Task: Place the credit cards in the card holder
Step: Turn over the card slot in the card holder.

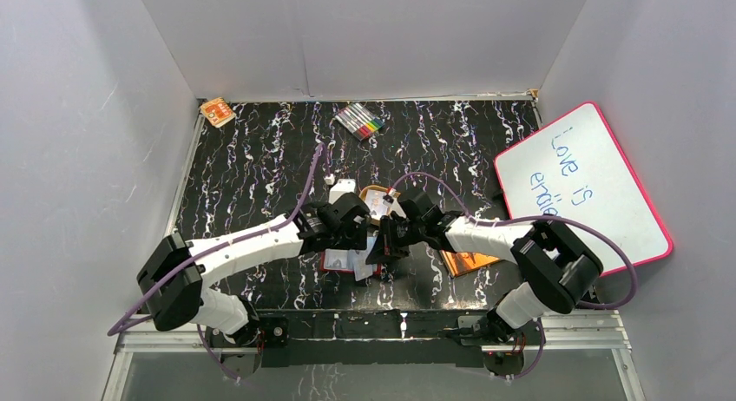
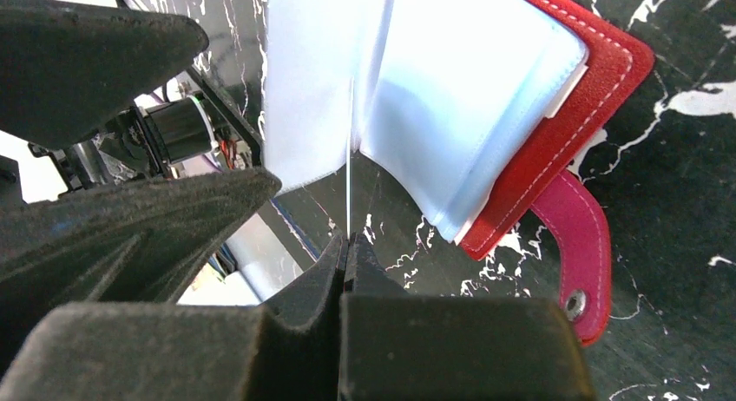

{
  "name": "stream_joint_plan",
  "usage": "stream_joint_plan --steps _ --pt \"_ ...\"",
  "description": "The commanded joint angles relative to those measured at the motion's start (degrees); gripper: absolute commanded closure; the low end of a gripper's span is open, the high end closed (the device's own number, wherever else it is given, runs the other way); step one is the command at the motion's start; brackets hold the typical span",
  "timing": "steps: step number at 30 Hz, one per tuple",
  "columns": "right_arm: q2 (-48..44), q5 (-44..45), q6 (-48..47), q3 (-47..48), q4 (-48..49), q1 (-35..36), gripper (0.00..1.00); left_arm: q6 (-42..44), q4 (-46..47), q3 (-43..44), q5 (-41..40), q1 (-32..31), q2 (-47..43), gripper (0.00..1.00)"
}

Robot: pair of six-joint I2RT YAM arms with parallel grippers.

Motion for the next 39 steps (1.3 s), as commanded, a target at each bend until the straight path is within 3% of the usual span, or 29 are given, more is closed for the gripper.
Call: stream_joint_plan --steps 1,7,13,16,23,33,39 --pt "1.0 -1.4 -1.2 2.6 2.2 0.4 1.0 0.1 1.7 -1.1 0.4 2.5 -0.6 0.35" --pt "1.5 -1.4 -1.3 2.5 2.2 0.4 1.0 1.2 4.2 -3.4 3.2 6.8 -1.2 0.41" --pt "2.2 -1.0 -1.7 2.2 1.6 0.4 1.0 1.6 10.1 -7.7 10.5 10.8 -2.6 0.58" --pt "2.2 -1.0 -1.8 1.9 1.7 0.4 1.0 1.8 13.0 -9.0 14.2 11.1 -2.8 0.63" --pt "2.6 -1.0 -2.0 2.1 1.8 0.4 1.0 2.0 17.4 -10.6 18.3 11.4 -2.6 0.66" --pt "2.2 -0.3 -2.2 1.1 1.3 0.3 1.0 1.4 19.4 -10.9 20.4 11.9 -3.8 0.96" --pt "2.3 0.2 -2.0 1.1 0.8 0.3 1.0 0.9 18.4 -10.7 20.4 12.0 -4.0 1.0"
